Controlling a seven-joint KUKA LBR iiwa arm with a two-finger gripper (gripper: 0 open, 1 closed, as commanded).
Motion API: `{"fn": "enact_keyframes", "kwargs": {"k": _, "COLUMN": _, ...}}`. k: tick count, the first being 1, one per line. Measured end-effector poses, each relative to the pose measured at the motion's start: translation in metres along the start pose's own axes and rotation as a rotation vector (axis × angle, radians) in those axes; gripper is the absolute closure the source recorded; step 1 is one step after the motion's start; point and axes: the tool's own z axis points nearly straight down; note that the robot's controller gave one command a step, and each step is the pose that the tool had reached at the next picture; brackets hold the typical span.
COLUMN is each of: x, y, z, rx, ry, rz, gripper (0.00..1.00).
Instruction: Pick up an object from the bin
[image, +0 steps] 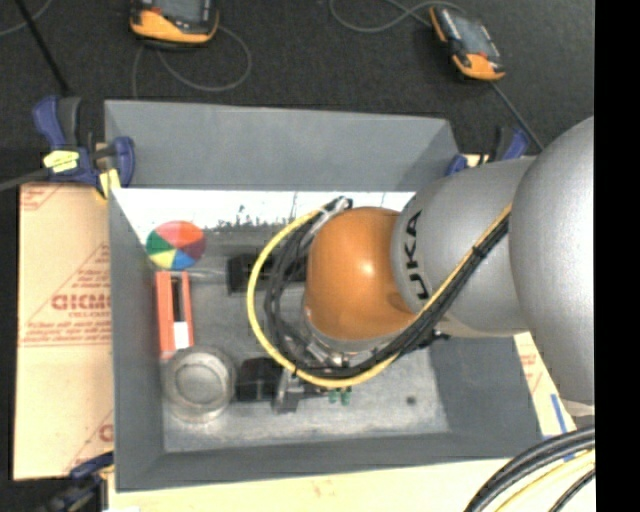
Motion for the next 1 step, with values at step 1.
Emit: {"fn": "enact_keyframes", "kwargs": {"k": 1, "x": -0.0040, "y": 0.0003, "z": -0.0151, "rx": -0.001, "ry": -0.003, "rz": 0.001, "gripper": 1.00}}
